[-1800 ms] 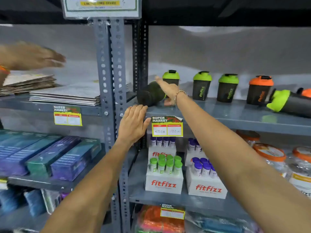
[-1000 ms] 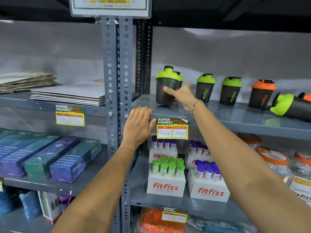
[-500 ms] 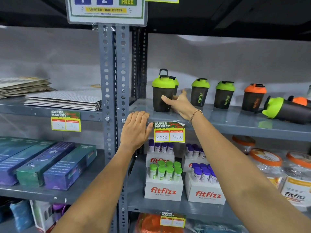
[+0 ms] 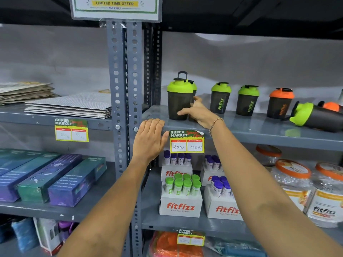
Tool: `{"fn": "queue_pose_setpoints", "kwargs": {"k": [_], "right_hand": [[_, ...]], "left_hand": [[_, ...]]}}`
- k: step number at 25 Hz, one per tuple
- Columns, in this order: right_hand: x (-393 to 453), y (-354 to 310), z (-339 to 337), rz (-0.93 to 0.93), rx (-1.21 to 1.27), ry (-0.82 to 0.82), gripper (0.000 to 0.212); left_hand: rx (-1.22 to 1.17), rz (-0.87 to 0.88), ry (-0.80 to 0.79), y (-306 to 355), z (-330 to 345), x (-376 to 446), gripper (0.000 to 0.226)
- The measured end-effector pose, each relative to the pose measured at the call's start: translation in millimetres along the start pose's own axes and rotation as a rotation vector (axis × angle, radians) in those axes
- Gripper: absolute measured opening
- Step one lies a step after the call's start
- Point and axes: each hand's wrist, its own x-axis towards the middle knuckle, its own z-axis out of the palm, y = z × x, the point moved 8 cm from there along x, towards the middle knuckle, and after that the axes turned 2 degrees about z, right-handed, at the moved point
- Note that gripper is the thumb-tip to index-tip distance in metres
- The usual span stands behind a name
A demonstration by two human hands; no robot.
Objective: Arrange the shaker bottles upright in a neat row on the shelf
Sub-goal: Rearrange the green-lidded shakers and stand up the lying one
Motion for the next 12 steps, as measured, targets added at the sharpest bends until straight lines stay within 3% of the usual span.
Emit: {"fn": "queue_pose_setpoints", "kwargs": {"k": [4,8,12], "right_hand": [[-2.2,0.0,5.0,-0.025,-0.178,-0.008,0.111],[-0.1,0.8,-0.1,0.003,-0.054,-0.001,0.11],[-3.5,0.8,5.0,-0.029,-0.138,-0.025,0.112]], "left_hand": [[0.01,0.007,-0.003,0.7,-0.5,0.1,0.042],[0.02,0.001,-0.018,0.7,-0.6,0.2,0.043],[0.017,-0.004,-0.023,1.0,-0.8,0.0,0.043]]}}
